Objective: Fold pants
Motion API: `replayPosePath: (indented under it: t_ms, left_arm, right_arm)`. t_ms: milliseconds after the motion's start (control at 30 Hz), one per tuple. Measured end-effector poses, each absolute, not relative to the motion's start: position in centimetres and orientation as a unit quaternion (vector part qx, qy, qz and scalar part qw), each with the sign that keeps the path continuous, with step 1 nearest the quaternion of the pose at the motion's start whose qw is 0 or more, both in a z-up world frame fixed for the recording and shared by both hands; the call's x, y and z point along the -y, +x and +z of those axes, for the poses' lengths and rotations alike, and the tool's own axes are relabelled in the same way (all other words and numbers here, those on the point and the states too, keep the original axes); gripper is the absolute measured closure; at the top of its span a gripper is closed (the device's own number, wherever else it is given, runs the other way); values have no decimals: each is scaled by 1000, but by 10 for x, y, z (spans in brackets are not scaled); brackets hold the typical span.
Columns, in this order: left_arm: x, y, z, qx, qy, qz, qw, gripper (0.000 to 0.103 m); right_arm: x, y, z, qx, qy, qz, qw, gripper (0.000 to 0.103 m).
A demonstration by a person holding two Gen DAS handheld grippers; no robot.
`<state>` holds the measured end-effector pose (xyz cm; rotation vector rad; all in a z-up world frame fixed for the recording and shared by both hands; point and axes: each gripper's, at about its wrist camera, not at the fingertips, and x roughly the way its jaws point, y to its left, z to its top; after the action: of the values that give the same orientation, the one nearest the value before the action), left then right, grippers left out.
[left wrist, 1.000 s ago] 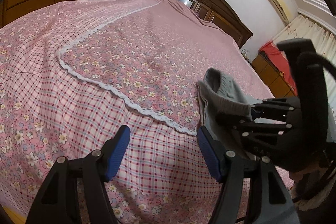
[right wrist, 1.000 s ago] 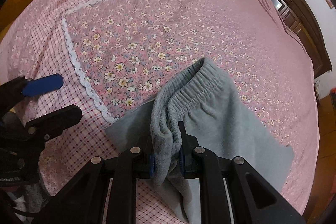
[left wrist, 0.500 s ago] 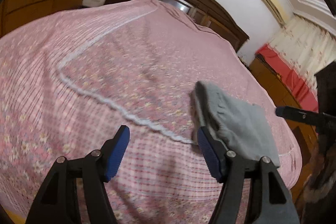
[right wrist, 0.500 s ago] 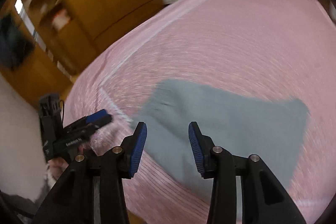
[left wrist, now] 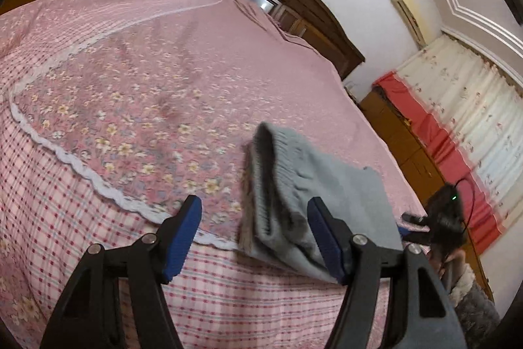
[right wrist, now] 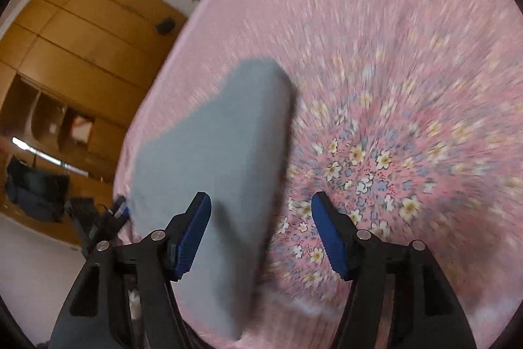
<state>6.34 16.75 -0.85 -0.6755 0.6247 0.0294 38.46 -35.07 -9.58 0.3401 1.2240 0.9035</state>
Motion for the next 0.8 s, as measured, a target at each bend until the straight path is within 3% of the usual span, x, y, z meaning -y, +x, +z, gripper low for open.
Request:
replayPosePath:
  t_ms: [100,200,267,367,800]
  left_arm:
    - [-171,61,-10,-288,-335,12,897,32]
    - [-171,61,-11,-284,-325,18,902,32]
    - [-169,64,-12,-286,-313,23,905,32]
    - [-162,71,-13,-297,-291,31,909,32]
    - [-103,90,-11,-330,-176,31,927,30]
  right_arm:
    - [336,395,-98,-542,182,465,676,39]
    - [317,403,-110,-553,187,505,636,47]
    - [308,405,-120,-571,159,500,631,80]
    - [309,408,-123,-578,172,514,610,89]
    - [364,433,-87,-587,147,475,639,94]
